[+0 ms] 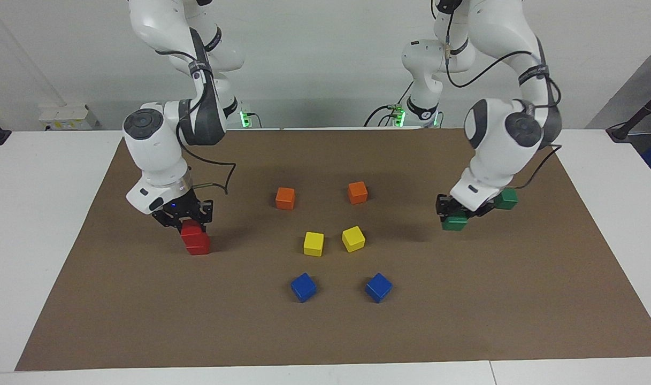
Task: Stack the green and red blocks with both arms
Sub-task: 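Carry the green toward the first green while the right gripper carries red, then lower the green onto the first green while the right gripper lowers red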
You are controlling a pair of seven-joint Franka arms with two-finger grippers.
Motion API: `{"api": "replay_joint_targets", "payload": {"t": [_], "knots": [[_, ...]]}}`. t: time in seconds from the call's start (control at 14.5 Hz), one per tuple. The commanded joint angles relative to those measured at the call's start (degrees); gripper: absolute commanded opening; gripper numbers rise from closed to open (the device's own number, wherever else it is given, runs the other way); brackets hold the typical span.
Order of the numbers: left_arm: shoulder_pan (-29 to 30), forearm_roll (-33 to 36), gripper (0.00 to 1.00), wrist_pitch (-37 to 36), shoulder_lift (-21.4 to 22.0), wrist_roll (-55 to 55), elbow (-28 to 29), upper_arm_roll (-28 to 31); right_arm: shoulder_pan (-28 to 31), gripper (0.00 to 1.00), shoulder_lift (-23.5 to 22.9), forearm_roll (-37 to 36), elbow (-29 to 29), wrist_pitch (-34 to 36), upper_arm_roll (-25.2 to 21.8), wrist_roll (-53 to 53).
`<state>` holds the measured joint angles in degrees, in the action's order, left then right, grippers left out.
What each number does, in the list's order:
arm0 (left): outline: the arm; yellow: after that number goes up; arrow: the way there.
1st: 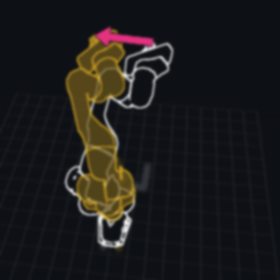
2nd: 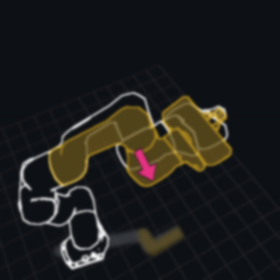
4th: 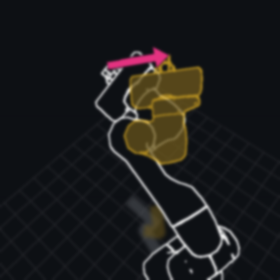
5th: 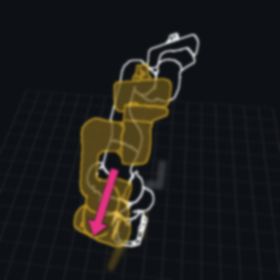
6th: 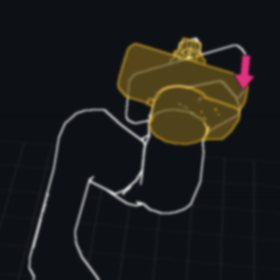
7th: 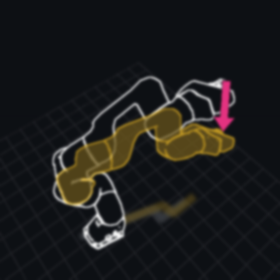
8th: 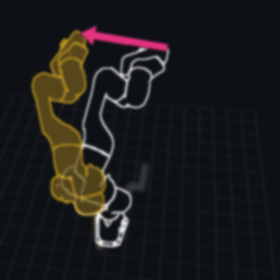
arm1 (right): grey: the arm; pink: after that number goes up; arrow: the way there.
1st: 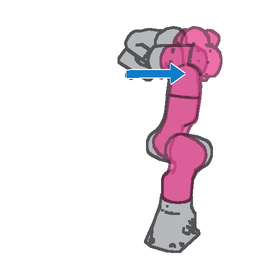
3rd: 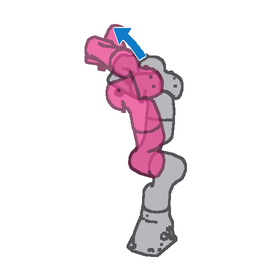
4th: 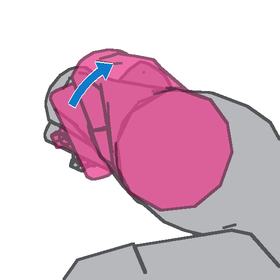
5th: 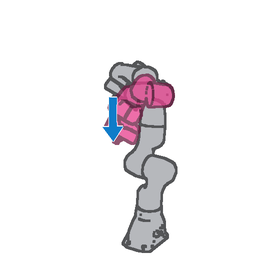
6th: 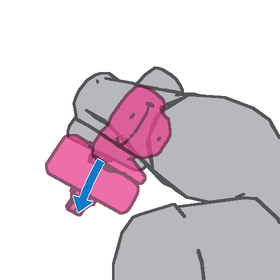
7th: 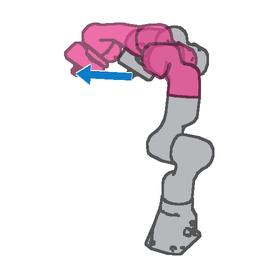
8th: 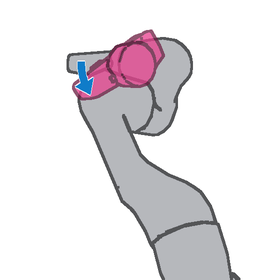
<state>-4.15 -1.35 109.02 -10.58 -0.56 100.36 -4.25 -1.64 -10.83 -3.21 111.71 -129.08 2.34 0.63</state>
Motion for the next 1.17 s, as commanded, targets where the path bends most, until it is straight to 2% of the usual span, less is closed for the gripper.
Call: {"api": "replay_joint_targets", "payload": {"t": [0.0,0.28,0.41,0.55,0.69,1.11], "knots": [[4.92,-1.02,0.0,-4.5,4.33,7.38,2.3,-0.32,0.32,0.0,3.01,1.89,5.09,-3.2,-0.41,1.65],[13.62,-0.93,0.0,-5.57,7.67,19.78,6.59,-0.15,0.41,0.0,3.01,4.6,5.54,-4.08,-1.2,1.74],[17.93,-0.93,0.0,-2.25,9.43,26.01,10.89,-0.15,0.41,0.0,2.48,5.32,5.54,-4.25,-1.99,2.44],[20.92,-0.93,0.0,4.15,11.36,29.11,16.34,-0.15,0.41,0.0,2.39,6.37,5.54,-4.43,-2.87,3.75],[22.42,-0.93,0.0,9.7,12.6,30.96,20.83,-0.15,0.5,0.0,2.39,6.64,5.54,-4.78,-2.96,4.02],[23.4,-0.93,0.0,18.58,13.92,31.14,28.92,-0.15,0.41,0.0,1.34,6.64,5.63,-6.1,-2.96,3.59]]}}
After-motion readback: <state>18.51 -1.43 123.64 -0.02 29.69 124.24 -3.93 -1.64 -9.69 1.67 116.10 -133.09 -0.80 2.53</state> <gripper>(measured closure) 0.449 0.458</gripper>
